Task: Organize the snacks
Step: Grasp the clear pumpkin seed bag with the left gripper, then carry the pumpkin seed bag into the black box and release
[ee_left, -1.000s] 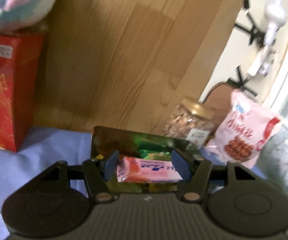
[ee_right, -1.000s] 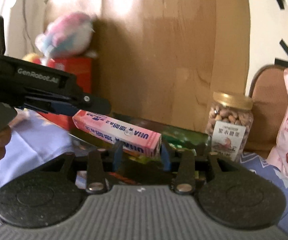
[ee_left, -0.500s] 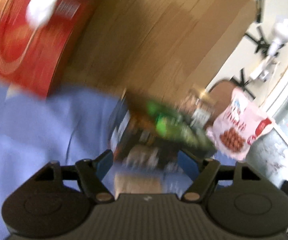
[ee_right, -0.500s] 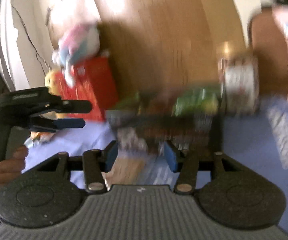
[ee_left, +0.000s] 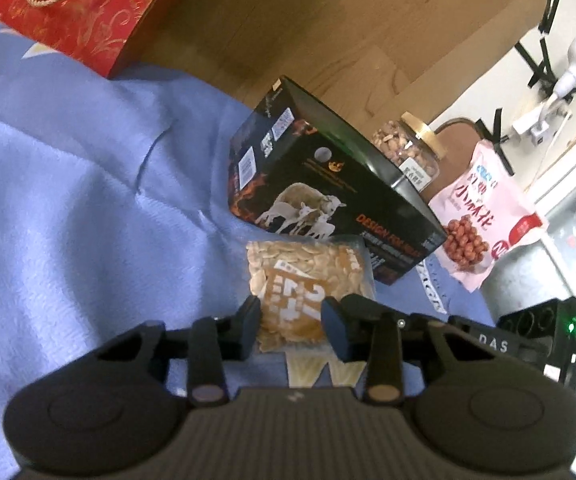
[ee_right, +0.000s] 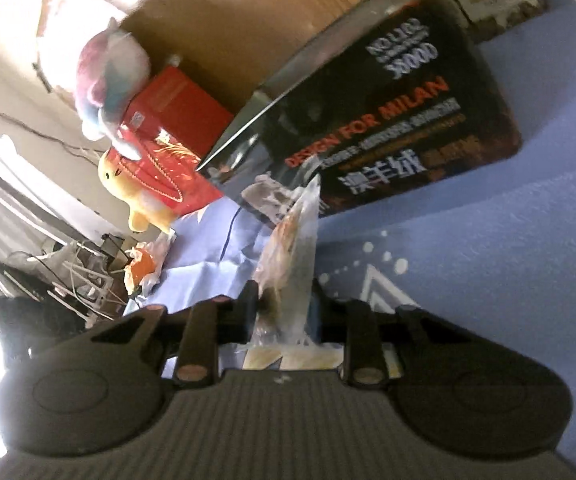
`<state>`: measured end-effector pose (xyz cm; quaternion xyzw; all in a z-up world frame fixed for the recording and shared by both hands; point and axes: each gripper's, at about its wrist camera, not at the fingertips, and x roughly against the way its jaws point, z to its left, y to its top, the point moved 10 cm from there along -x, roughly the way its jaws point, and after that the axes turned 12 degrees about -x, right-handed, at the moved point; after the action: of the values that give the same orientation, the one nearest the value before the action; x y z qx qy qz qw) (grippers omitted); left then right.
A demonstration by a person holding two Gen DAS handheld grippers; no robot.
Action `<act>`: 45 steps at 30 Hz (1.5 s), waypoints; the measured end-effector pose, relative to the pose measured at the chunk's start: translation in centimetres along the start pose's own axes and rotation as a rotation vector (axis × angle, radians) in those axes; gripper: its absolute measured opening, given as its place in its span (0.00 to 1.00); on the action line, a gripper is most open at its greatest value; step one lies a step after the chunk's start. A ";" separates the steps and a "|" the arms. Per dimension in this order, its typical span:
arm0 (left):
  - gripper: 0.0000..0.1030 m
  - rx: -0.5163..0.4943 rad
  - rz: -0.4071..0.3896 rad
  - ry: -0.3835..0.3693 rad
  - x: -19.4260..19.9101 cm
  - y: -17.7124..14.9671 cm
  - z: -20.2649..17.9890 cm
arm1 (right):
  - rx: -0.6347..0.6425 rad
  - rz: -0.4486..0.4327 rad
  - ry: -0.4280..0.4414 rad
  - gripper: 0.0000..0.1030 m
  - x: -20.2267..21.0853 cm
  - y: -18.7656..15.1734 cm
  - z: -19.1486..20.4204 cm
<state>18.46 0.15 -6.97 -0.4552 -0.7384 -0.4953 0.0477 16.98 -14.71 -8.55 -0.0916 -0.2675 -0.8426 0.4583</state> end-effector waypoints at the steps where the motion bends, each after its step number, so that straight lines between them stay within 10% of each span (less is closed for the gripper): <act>1: 0.33 0.012 -0.003 -0.012 0.1 0.0 0.1 | -0.016 0.005 0.015 0.24 0.1 0.0 0.0; 7: 0.68 0.033 -0.011 -0.014 1.3 0.4 -0.3 | -0.201 0.024 0.147 0.09 2.1 0.0 -0.7; 12: 0.78 0.049 -0.025 -0.077 2.7 0.1 -1.5 | -0.304 0.033 0.281 0.09 4.2 -0.7 -0.3; 16: 0.71 0.108 -0.020 -0.158 3.0 -0.4 -2.2 | -0.412 0.067 0.414 0.09 4.8 -0.6 0.7; 19: 0.44 0.100 -0.041 -0.225 3.8 0.6 -3.6 | -0.390 0.058 0.423 0.10 5.5 0.0 1.8; 31: 0.43 -0.236 -0.100 0.039 -1.1 12.4 -7.3 | 0.160 -0.205 0.068 0.13 4.4 9.3 7.5; 39: 0.47 -0.288 -0.051 0.238 -6.0 12.8 -4.7 | 0.404 -0.322 -0.237 0.32 1.7 10.6 4.6; 45: 0.47 -0.299 -0.071 0.269 -4.8 12.6 -5.1 | 0.474 -0.406 -0.250 0.32 3.0 9.4 5.4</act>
<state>28.33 -5.56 1.75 -0.3608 -0.6590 -0.6572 0.0604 22.56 -18.09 0.61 -0.0300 -0.5228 -0.8134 0.2533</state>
